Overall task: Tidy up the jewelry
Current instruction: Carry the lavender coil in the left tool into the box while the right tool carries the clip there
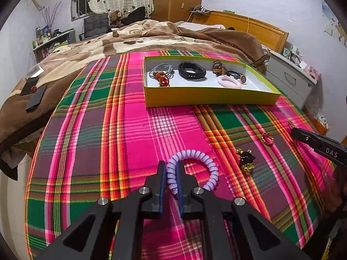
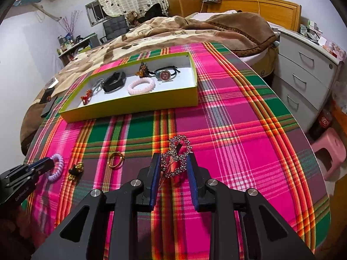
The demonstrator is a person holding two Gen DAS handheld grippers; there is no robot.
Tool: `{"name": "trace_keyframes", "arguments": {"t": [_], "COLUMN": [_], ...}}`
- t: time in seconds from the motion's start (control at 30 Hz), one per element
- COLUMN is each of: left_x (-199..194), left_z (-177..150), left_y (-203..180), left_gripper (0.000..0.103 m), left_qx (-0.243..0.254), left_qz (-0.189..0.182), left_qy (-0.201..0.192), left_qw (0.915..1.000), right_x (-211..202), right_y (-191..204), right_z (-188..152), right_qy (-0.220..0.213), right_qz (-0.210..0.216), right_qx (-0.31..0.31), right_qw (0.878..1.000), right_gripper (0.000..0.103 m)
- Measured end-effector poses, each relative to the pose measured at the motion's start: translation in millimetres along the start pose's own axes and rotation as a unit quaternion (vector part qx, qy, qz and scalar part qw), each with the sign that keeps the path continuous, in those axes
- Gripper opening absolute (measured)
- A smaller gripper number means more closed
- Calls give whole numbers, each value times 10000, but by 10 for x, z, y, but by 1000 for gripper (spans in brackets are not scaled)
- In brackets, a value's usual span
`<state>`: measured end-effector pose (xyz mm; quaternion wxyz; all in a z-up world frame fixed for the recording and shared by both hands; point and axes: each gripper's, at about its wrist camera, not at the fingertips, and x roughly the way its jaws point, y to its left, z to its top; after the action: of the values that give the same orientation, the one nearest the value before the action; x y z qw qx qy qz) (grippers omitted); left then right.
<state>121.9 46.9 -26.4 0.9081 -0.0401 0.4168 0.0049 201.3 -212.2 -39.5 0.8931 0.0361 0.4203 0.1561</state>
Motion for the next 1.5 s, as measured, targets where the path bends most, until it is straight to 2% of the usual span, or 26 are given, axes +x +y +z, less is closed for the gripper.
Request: {"name": "trace_keyframes", "arguments": {"t": [0.5,0.9,1.5], "left_x": [-282,-277,195], "left_z": [170,533,1121], "left_y": [-28,-39,-14], "left_gripper": [9,9,9], "left_qx": [10,118,246], "left_qz": [-241,-255,-222], "left_qy": [-531,-877,-930], "left_qw": [9983,9958,9951], "right_x": [-188,-173,300], "right_y": [90,218,142], "right_z": [97,368,981], "right_qy": [-254,-457,-450], "right_qz": [241,280,134], "right_qx": [-142,-481,-592], "right_qw": [9993,9974,9971], "right_gripper": [25,25,25]}}
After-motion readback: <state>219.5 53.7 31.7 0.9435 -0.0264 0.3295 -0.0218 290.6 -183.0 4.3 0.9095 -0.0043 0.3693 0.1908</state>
